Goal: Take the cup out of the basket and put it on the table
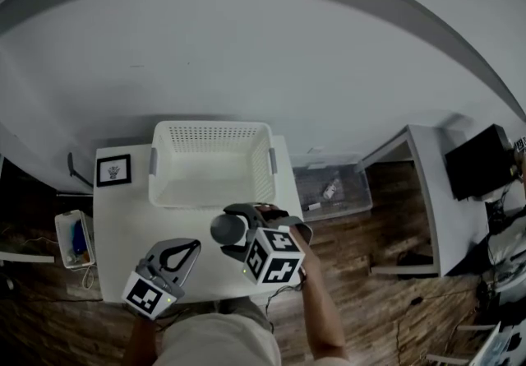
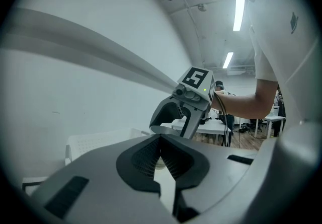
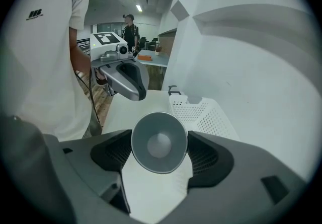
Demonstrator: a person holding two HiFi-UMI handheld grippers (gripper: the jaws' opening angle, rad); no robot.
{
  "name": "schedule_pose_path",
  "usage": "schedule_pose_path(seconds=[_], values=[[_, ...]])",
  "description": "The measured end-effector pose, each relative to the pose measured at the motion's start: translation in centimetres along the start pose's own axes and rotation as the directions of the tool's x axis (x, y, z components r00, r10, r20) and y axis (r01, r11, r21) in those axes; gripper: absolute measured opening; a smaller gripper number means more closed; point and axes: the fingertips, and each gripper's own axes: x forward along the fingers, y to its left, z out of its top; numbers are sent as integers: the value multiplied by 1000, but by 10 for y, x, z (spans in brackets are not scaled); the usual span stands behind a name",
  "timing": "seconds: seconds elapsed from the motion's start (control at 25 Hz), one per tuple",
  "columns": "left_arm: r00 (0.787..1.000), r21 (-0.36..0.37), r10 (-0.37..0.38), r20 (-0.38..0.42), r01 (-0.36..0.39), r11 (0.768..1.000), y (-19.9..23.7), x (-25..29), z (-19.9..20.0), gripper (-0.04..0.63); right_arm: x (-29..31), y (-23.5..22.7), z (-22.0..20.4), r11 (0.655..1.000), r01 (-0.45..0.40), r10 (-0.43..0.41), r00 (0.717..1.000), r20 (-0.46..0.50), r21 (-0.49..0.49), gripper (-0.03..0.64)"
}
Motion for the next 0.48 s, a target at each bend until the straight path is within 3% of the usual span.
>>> schedule_pose_path(seconds=[0.28,0.48], values=[[997,-29,-70,20,71,997,-23,-1,-16,0,30,40,-28,995,-20,20,1000,4,101,351],[993,-63,-117,-8,116,991,-38,-2,-36,0,54,66,-49,985,-36,37,999,0,171,351]])
